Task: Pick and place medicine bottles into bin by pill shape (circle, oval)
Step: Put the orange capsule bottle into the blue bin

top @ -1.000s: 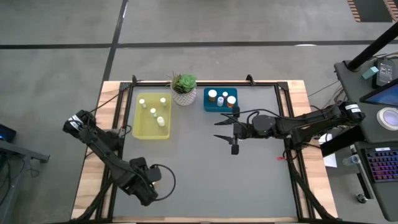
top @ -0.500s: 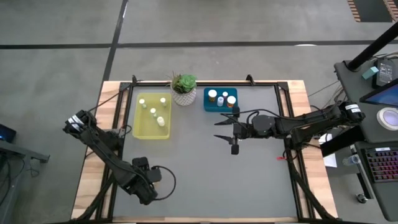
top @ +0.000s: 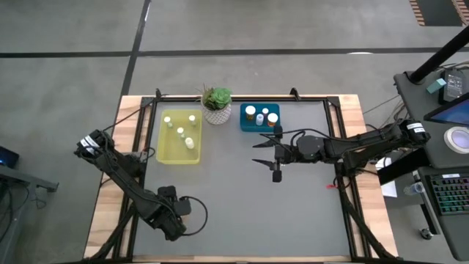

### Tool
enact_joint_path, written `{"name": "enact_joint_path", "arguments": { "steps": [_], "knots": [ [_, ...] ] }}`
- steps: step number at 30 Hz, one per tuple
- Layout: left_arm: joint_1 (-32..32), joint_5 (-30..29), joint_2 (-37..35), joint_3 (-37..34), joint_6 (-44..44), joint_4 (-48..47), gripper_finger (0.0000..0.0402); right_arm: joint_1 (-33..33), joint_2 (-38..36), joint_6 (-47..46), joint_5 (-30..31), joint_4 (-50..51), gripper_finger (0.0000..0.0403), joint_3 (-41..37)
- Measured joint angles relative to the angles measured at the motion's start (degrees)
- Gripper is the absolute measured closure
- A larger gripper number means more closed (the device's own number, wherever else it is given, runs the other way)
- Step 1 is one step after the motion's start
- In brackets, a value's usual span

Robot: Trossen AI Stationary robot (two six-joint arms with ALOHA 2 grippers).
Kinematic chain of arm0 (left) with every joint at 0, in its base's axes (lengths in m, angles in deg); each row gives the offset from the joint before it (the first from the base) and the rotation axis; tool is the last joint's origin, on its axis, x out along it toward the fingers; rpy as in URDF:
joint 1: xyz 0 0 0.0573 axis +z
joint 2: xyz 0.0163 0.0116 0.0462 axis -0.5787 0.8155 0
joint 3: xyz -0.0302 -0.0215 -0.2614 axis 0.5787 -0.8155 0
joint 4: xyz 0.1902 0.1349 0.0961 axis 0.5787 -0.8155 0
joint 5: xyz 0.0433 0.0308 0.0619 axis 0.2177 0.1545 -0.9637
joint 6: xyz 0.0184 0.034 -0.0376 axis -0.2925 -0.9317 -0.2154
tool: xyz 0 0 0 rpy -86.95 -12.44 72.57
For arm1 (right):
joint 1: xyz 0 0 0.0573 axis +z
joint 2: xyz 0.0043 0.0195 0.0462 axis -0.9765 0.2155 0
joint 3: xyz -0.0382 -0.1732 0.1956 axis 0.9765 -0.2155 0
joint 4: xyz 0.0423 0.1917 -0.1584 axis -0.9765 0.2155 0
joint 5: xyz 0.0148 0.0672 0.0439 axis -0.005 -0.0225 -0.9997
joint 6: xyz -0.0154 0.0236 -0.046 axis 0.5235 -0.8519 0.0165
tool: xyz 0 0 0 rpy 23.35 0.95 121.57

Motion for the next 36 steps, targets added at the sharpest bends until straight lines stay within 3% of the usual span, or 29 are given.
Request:
{"name": "enact_joint_path", "arguments": {
  "steps": [5, 15, 23, 36],
  "knots": [
    [0.0, 0.0, 0.0, 0.0, 0.0, 0.0, 0.0211, 0.0, 0.0, 0.0, 0.0, 0.0, 0.0202, 0.0],
    [2.4, -0.2, -0.2, 5.4, -5.1, -3.3, 0.0208, 0.0, 0.0, -1.8, 0.1, 0.3, 0.0202, 0.0],
    [12.5, -2.6, -0.2, 12.8, -21.9, -7.0, 0.0208, 0.0, 0.0, -4.4, 0.1, 2.7, 0.0202, 0.0],
    [31.0, -13.8, -0.4, 17.0, -56.1, -2.5, 0.0208, 0.0, 0.0, -9.1, 0.2, 8.3, 0.0202, 0.0]
  ]
}}
